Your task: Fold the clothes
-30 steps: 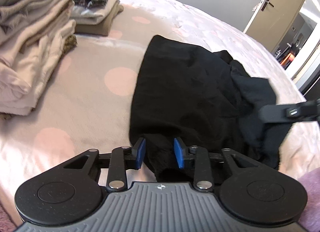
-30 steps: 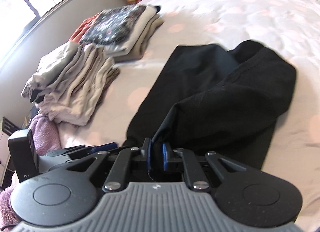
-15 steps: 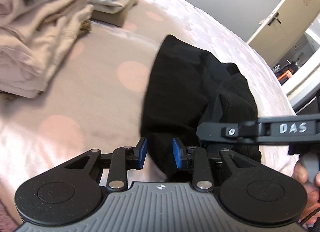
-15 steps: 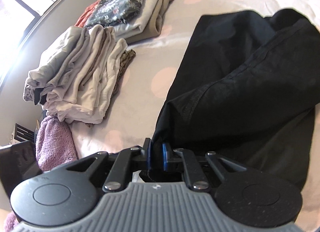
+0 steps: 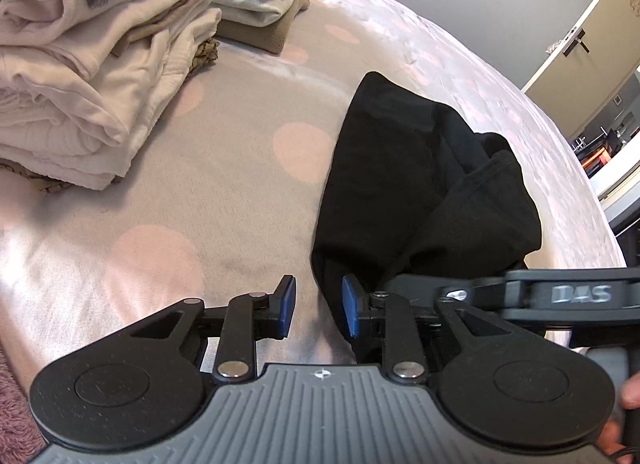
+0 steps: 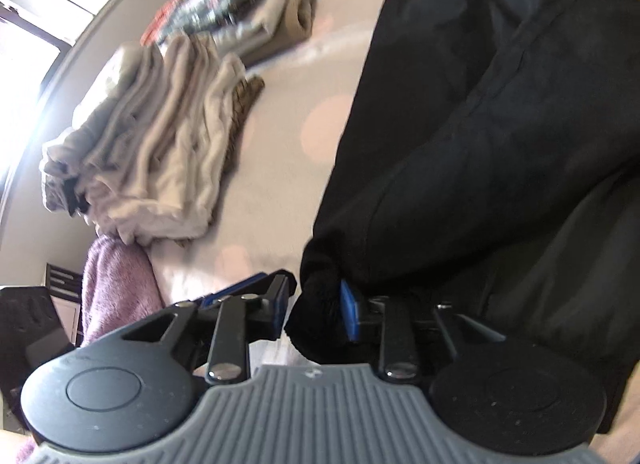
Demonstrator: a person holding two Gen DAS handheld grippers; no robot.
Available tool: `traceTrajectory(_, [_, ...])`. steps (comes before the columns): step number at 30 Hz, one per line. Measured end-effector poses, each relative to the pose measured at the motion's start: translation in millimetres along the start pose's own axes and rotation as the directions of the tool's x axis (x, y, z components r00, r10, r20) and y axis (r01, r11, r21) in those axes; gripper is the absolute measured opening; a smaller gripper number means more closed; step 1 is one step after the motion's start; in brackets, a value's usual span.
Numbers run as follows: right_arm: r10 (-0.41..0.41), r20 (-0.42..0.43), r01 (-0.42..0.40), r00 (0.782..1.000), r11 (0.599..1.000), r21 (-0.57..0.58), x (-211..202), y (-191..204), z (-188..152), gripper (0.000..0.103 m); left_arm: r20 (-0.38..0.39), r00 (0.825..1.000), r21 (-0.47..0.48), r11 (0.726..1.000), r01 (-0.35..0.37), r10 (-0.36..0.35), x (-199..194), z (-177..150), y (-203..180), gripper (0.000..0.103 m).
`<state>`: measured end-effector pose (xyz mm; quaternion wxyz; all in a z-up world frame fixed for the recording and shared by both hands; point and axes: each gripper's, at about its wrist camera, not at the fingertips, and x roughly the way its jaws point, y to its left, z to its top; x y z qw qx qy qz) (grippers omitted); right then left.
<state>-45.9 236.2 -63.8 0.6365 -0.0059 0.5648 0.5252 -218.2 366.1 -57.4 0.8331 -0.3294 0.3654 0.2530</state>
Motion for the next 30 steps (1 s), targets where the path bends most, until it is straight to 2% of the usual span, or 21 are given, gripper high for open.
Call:
traceTrajectory(2, [-0.001,0.047,0.002,0.999,1.000,-0.014,-17.2,0.0,-3.3,0.037,0.004,1.000,-0.003,1.000,0.006,-0.006,-2.4,0.7,-3.2,0.025])
traceTrajectory(5, [-0.007,0.113,0.010,0.994,1.000,-0.022,-42.7,-4.8,-9.9,0.037,0.016,1.000,0.009,1.000,0.011,-0.011,-6.5,2.4,-12.2,0.037])
traceTrajectory(6, [-0.023,0.128,0.027,0.992,0.999,-0.027,-49.3,-7.6,-12.7,0.036,0.020,1.000,0.012,1.000,0.017,-0.017,-7.6,2.9,-15.4,0.043])
traceTrajectory(8, [-0.070,0.153,0.076,0.986,0.996,-0.036,-59.6,-14.8,-19.3,0.036,0.018,0.999,0.014,0.999,0.041,-0.041,-7.6,3.9,-21.7,0.047])
traceTrajectory(12, [-0.118,0.163,0.122,0.980,0.992,-0.015,-70.0,-35.6,-29.9,0.035,-0.021,1.000,0.018,1.000,0.017,-0.017,3.4,4.0,-32.2,0.048])
traceTrajectory(16, [-0.122,0.169,0.123,0.978,0.992,0.001,-78.1,-51.9,-37.8,0.035,-0.081,0.997,-0.037,0.999,-0.020,0.017,17.8,1.6,-26.3,0.048])
traceTrajectory(23, [-0.117,0.184,0.118,0.976,0.993,0.007,-83.5,-61.0,-43.1,0.035,-0.152,0.988,-0.150,0.989,0.006,-0.029,31.1,-3.0,-5.8,0.051])
traceTrajectory(26, [-0.133,0.196,0.135,0.972,0.991,0.003,-85.9,-63.2,-42.8,0.035,-0.176,0.983,-0.196,0.980,0.017,-0.052,35.4,-4.6,2.9,0.057])
traceTrajectory(28, [-0.140,0.199,0.140,0.970,0.990,0.012,-86.8,-66.8,-42.6,0.035,-0.184,0.981,-0.197,0.980,0.020,-0.057,37.9,-4.9,4.4,0.056])
traceTrajectory(30, [-0.147,0.202,0.146,0.968,0.989,0.019,-88.4,-71.1,-41.1,0.035,-0.182,0.981,-0.197,0.980,0.027,-0.063,39.9,-5.2,4.2,0.050])
